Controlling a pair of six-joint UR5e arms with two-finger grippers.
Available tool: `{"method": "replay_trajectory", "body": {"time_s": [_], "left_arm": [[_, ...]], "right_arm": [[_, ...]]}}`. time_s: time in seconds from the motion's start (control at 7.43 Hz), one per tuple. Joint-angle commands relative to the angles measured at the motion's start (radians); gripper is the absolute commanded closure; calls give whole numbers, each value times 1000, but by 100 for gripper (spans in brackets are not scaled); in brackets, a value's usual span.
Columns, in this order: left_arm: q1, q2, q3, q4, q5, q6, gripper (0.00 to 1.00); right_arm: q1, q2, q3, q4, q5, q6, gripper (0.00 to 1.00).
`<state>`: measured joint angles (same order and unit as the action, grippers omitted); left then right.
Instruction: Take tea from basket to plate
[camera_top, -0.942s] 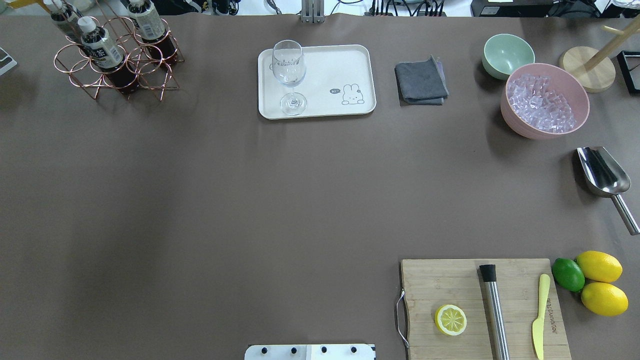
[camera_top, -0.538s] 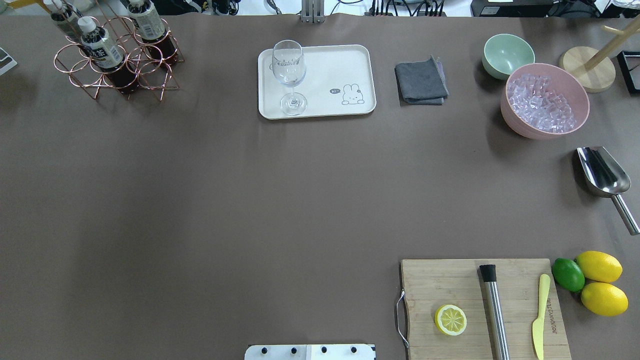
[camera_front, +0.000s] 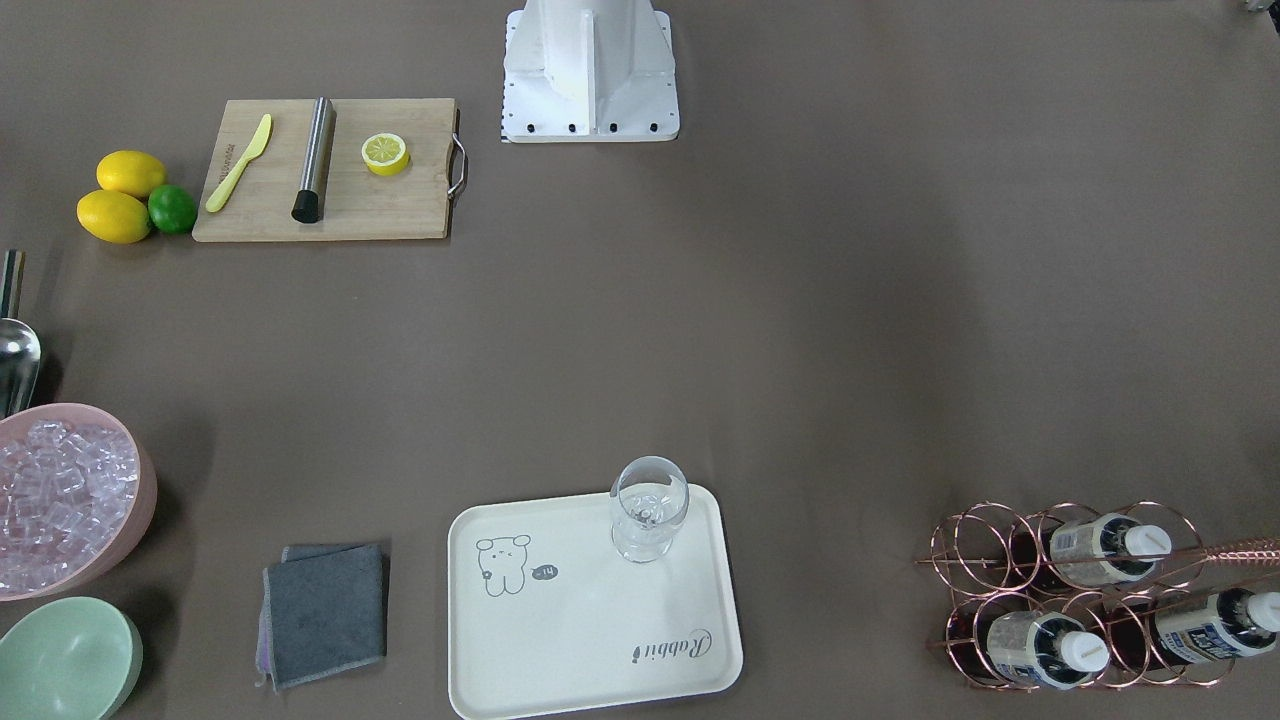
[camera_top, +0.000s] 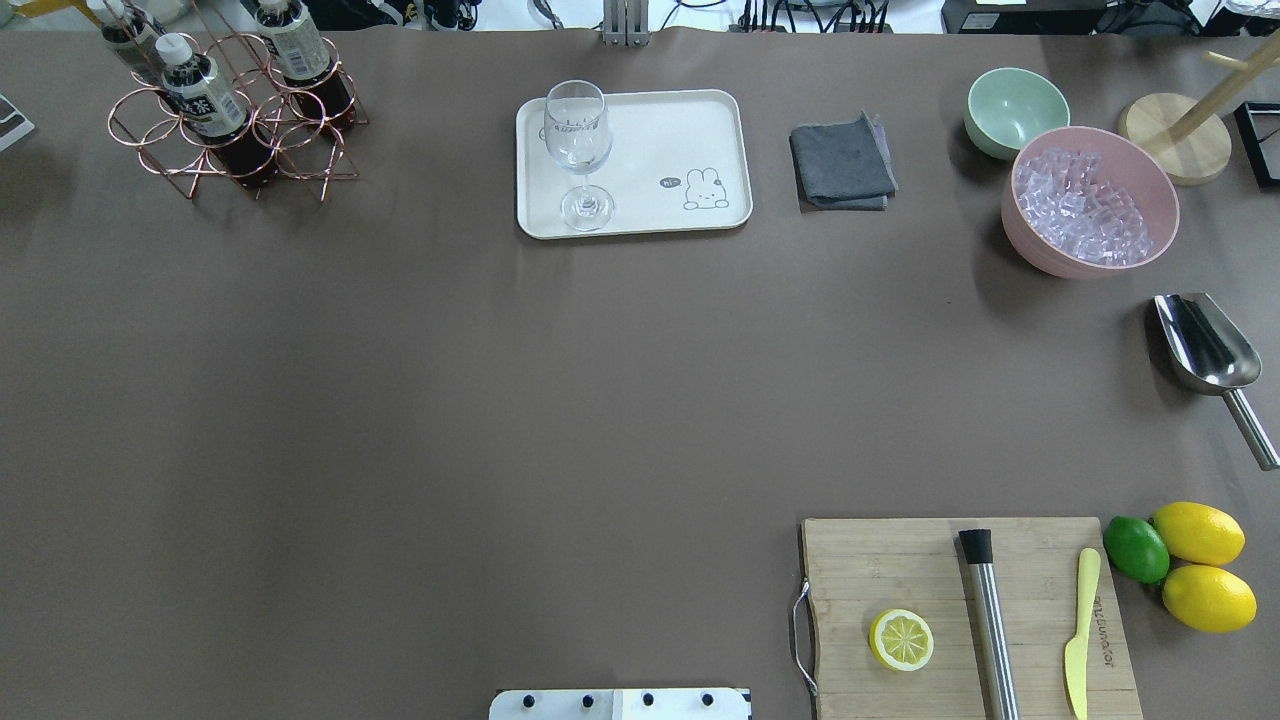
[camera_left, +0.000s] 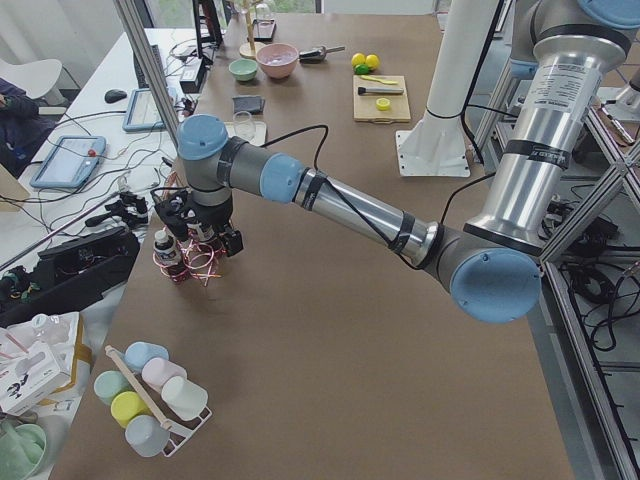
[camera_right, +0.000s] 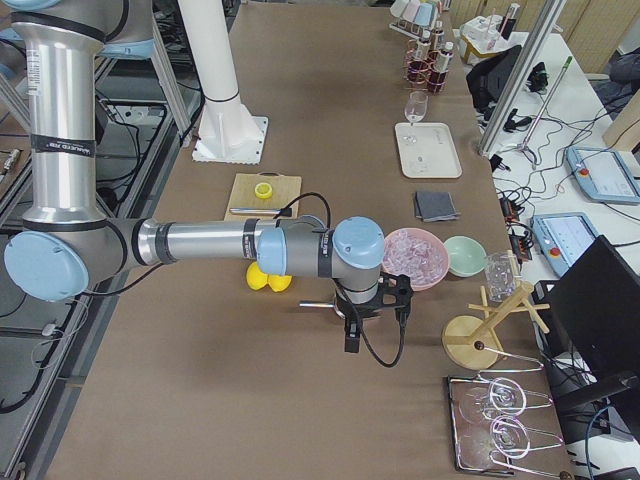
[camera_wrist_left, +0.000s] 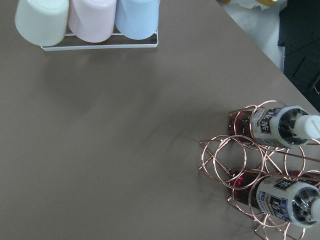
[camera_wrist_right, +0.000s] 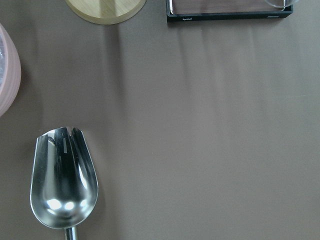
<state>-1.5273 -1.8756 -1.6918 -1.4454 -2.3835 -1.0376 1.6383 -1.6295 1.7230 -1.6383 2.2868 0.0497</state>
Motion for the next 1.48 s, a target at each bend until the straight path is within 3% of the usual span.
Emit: {"method": "replay_trajectory", "body": {"time_s": [0.0, 0.13, 0.54, 0.81, 1.08, 1.35], "left_arm": [[81, -154, 115, -1, 3, -120, 2], [81, -236, 188, -3, 3, -192, 2], [84, -345, 256, -4, 3, -287, 2], [85, -479, 432, -6, 3, -297, 2], [95, -516, 530, -70, 6, -352, 2], [142, -517, 541, -82, 18, -412, 2]], "right_arm": [[0, -1, 15, -2, 2, -1, 1], [0, -3, 18, 0, 2, -1, 1], [0, -13, 32, -2, 3, -1, 1], [0, -13, 32, -2, 0, -1, 1], [0, -13, 27, -2, -3, -1, 0], [0, -15, 27, -2, -3, -1, 1]]}}
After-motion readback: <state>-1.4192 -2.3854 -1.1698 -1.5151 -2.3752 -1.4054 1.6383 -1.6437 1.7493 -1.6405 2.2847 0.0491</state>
